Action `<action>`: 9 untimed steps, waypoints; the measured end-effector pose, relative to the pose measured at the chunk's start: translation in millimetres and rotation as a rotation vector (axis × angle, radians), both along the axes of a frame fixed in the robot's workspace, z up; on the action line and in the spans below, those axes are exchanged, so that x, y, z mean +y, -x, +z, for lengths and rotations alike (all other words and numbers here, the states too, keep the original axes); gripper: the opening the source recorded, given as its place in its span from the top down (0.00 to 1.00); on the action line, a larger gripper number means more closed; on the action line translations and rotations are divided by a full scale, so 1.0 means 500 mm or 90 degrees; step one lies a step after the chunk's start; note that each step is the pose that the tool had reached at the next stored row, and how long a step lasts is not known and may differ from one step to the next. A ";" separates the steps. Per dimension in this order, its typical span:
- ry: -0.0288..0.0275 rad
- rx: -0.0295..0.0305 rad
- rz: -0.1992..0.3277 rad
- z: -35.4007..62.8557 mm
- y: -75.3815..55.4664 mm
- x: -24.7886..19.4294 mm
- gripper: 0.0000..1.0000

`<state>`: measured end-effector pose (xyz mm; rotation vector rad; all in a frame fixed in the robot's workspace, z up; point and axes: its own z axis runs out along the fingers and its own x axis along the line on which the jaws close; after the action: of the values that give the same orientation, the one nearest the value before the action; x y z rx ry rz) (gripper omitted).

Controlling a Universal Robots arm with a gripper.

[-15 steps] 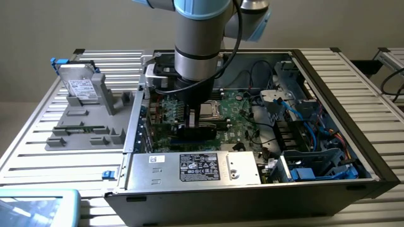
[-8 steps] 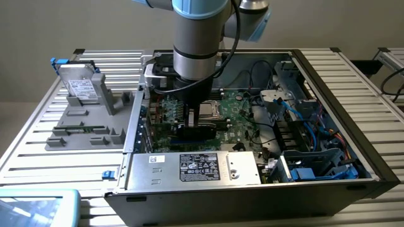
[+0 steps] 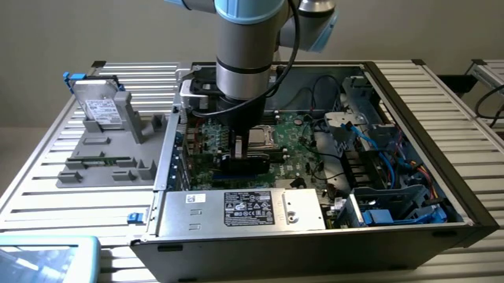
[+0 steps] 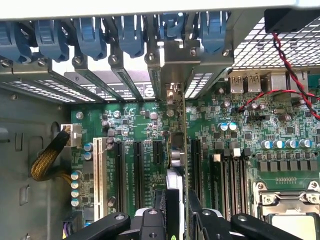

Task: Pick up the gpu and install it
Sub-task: 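Insert the gpu into the slot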

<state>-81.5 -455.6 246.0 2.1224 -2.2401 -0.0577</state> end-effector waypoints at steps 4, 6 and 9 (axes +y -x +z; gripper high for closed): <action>0.0002 -0.0001 0.000 -0.001 0.000 0.0005 0.72; 0.0003 -0.0001 0.000 -0.001 0.000 0.0006 0.72; -0.0002 -0.0005 0.000 -0.002 0.000 0.0016 0.72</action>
<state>-81.6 -454.8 245.1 2.1230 -2.2406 -0.0573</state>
